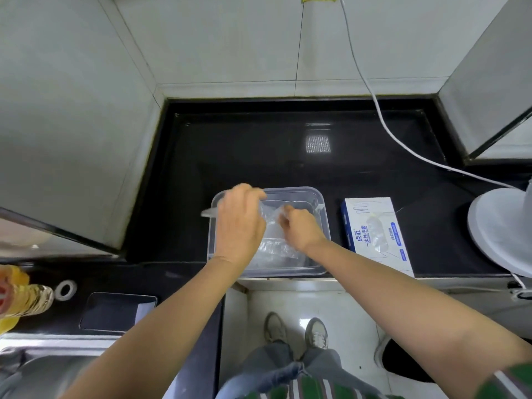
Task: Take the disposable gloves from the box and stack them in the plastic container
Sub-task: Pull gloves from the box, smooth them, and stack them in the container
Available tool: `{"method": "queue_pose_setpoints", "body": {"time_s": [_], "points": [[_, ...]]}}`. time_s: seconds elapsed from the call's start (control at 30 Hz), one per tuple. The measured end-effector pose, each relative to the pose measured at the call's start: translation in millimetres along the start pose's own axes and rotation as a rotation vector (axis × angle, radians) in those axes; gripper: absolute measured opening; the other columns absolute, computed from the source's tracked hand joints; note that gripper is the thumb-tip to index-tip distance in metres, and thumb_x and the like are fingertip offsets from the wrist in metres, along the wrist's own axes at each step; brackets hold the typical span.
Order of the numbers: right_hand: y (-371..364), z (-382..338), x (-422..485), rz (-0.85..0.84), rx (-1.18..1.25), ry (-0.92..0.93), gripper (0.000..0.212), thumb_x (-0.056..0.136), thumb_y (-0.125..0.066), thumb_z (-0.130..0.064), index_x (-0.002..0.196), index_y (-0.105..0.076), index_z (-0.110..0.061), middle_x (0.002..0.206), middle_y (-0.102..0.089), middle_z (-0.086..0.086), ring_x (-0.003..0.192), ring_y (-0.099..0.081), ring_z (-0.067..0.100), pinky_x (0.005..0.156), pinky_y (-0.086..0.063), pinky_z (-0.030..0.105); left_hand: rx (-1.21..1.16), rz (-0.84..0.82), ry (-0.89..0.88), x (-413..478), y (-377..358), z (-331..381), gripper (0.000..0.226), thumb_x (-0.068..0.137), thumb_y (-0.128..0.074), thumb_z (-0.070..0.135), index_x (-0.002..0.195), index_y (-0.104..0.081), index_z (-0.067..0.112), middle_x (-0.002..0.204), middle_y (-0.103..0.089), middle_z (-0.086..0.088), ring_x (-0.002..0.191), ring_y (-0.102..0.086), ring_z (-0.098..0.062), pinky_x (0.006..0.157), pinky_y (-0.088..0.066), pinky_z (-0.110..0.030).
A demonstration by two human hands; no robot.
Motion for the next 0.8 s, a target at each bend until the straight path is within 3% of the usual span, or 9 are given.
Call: {"method": "queue_pose_setpoints", "body": {"time_s": [0.07,0.17,0.23,0.33,0.4,0.5,0.57,0.63,0.8], "points": [[-0.2,0.3,-0.3,-0.009,0.002,-0.007,0.016,0.100,-0.044,-0.005,0.113,-0.054,-0.005,0.091,-0.067,0.014,0.086,-0.066,0.032,0.063,-0.041,0.030,0.058,-0.356,-0.043,-4.2,-27.2,3.8,0.038,0.083,-0.062,0.001,0.119,-0.057,0.013,0.119,-0.053,-0.009,0.102,-0.056,-0.027,0.073,-0.048,-0.032],[1.6,-0.7,-0.7,-0.070,0.007,-0.040,0.030,0.103,-0.044,-0.015,0.131,-0.046,-0.003,0.101,-0.069,0.020,0.088,-0.068,0.036,0.067,-0.051,0.036,0.201,-0.873,0.175,-29.8,-72.0,-25.1,0.076,0.092,-0.064,0.031,0.152,-0.018,0.022,0.153,-0.021,-0.016,0.128,-0.043,-0.032,0.094,-0.046,-0.038],[4.3,-2.7,-4.4,-0.112,0.015,-0.057,0.036,0.102,-0.050,-0.021,0.134,-0.040,-0.007,0.104,-0.069,0.019,0.086,-0.069,0.034,0.078,-0.056,0.040,0.179,-1.009,0.276,-41.6,-85.2,-36.9,0.094,0.091,-0.063,0.041,0.155,0.004,0.026,0.160,-0.004,-0.015,0.139,-0.032,-0.036,0.105,-0.040,-0.044],[21.6,-19.8,-13.1,0.071,0.027,0.063,0.036,0.095,-0.058,-0.019,0.128,-0.047,-0.010,0.113,-0.062,0.007,0.099,-0.063,0.026,0.083,-0.051,0.037,0.126,-1.035,0.297,-45.8,-96.7,-42.8,0.102,0.088,-0.067,0.039,0.154,0.010,0.029,0.156,-0.007,-0.015,0.138,-0.032,-0.036,0.104,-0.041,-0.045],[27.2,-34.2,-20.1,0.167,0.077,0.163,0.023,0.092,-0.057,-0.012,0.115,-0.057,-0.012,0.102,-0.059,0.000,0.089,-0.061,0.021,0.078,-0.050,0.037,0.065,-1.031,0.310,-47.9,-103.3,-44.1,0.103,0.085,-0.069,0.037,0.154,0.007,0.032,0.149,-0.018,-0.013,0.133,-0.037,-0.034,0.101,-0.044,-0.046],[1.5,-30.4,-17.7,-0.102,0.061,0.074,0.021,0.094,-0.055,-0.009,0.112,-0.065,-0.011,0.107,-0.068,0.006,0.098,-0.064,0.025,0.085,-0.050,0.034,-0.002,-0.995,0.308,-45.9,-105.7,-41.2,0.098,0.085,-0.069,0.036,0.154,0.000,0.030,0.141,-0.026,-0.011,0.124,-0.044,-0.032,0.097,-0.046,-0.044],[-22.8,-10.3,-16.0,-0.357,-0.029,-0.096,0.042,0.097,-0.053,-0.013,0.139,-0.049,-0.013,0.134,-0.057,0.009,0.119,-0.056,0.027,0.090,-0.045,0.028,-0.009,-0.947,0.283,-42.2,-101.2,-38.7,0.092,0.085,-0.070,0.033,0.154,-0.008,0.026,0.142,-0.025,-0.011,0.124,-0.045,-0.032,0.096,-0.047,-0.041],[-34.2,6.3,-18.4,-0.448,0.008,-0.211,0.063,0.098,-0.050,-0.014,0.154,-0.024,-0.018,0.144,-0.047,0.010,0.120,-0.054,0.027,0.084,-0.046,0.027,0.033,-0.962,0.220,-43.0,-98.9,-36.8,0.092,0.083,-0.072,0.031,0.152,-0.012,0.025,0.148,-0.019,-0.013,0.128,-0.040,-0.033,0.095,-0.046,-0.039],[-43.1,25.0,-13.7,-0.438,0.082,-0.324,0.079,0.099,-0.046,-0.017,0.157,0.008,-0.021,0.145,-0.042,0.012,0.096,-0.054,0.023,0.066,-0.047,0.026,0.132,-1.119,0.314,-60.4,-104.9,-48.2,0.120,0.083,-0.072,0.025,0.147,0.028,0.037,0.156,0.005,-0.015,0.142,-0.016,-0.038,0.109,-0.036,-0.045]]}}
Point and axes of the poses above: each hand's wrist, its own x-axis towards the middle knuckle, its own y-axis out of the back of the hand, z = x × y, the point moved 6 cm from there along x, towards the middle knuckle
